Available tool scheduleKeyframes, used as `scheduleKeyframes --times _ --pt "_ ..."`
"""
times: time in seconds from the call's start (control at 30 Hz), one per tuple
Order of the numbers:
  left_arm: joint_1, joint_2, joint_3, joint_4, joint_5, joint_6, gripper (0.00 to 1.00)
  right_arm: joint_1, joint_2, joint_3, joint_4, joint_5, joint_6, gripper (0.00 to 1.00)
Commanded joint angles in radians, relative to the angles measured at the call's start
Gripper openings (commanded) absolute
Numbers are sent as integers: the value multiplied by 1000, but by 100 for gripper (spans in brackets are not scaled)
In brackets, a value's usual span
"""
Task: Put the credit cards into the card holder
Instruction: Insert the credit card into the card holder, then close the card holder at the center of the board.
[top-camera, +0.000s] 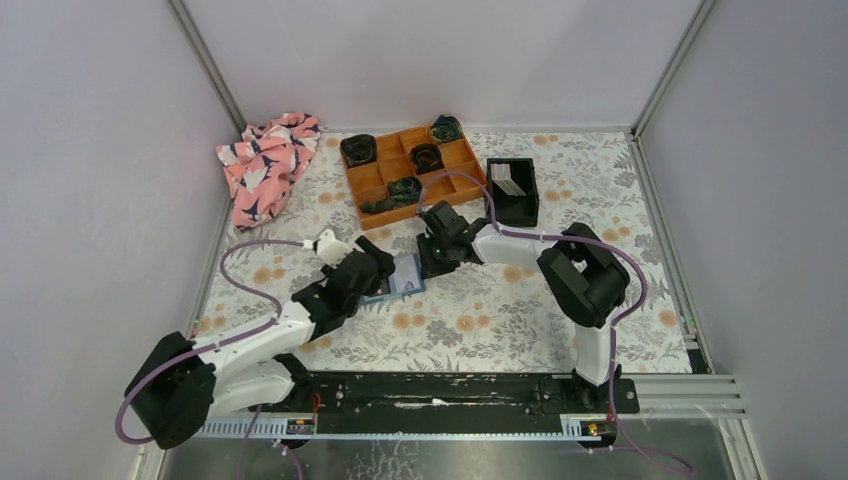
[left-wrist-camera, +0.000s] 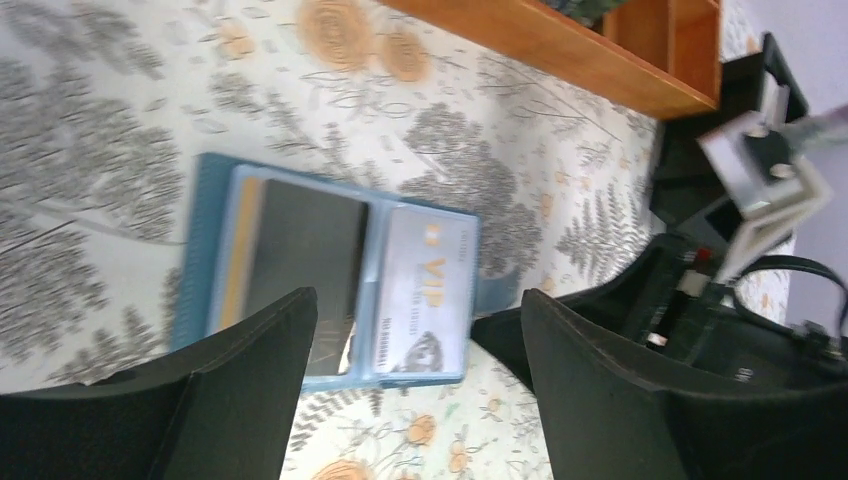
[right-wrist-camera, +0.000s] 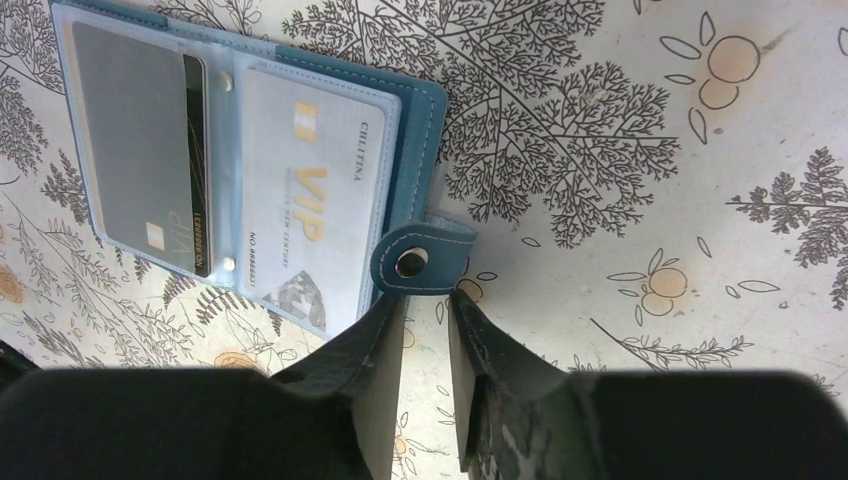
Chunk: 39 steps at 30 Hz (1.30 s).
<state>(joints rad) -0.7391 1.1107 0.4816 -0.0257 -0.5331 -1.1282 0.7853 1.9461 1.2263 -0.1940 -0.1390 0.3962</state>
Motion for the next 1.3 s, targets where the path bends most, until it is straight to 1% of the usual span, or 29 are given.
scheduleKeyframes --times 0.0,0.13,0.37,0.6,0.77,0.8,0.83,0.93,1.13,1.27 --pt "0 -83 -86 -121 -102 -100 83 8 -36 -7 -26 53 -26 32" --pt "5 -113 -137 -138 -104 -154 87 8 -48 -19 -19 54 -27 34" --pt "21 -129 -176 -181 -121 -241 93 7 -64 -26 -13 58 -21 34" --pt "62 -137 -231 -119 -93 -255 93 8 -62 -12 -20 76 -22 35" --pt "88 -108 -259 -15 -60 -207 93 8 -50 -1 -26 77 -24 36" --pt "96 -98 -263 0 -49 -195 95 8 -49 0 -27 78 -25 36" --pt "106 -88 -267 19 -34 -183 98 8 -48 0 -27 78 -25 36" --pt "139 -47 -286 115 52 -131 99 7 -44 3 -29 79 -26 36" --pt "163 98 -281 248 178 -64 100 8 -24 21 -37 79 -29 36" --pt "165 180 -284 323 234 -54 100 8 -6 30 -44 86 -34 36"
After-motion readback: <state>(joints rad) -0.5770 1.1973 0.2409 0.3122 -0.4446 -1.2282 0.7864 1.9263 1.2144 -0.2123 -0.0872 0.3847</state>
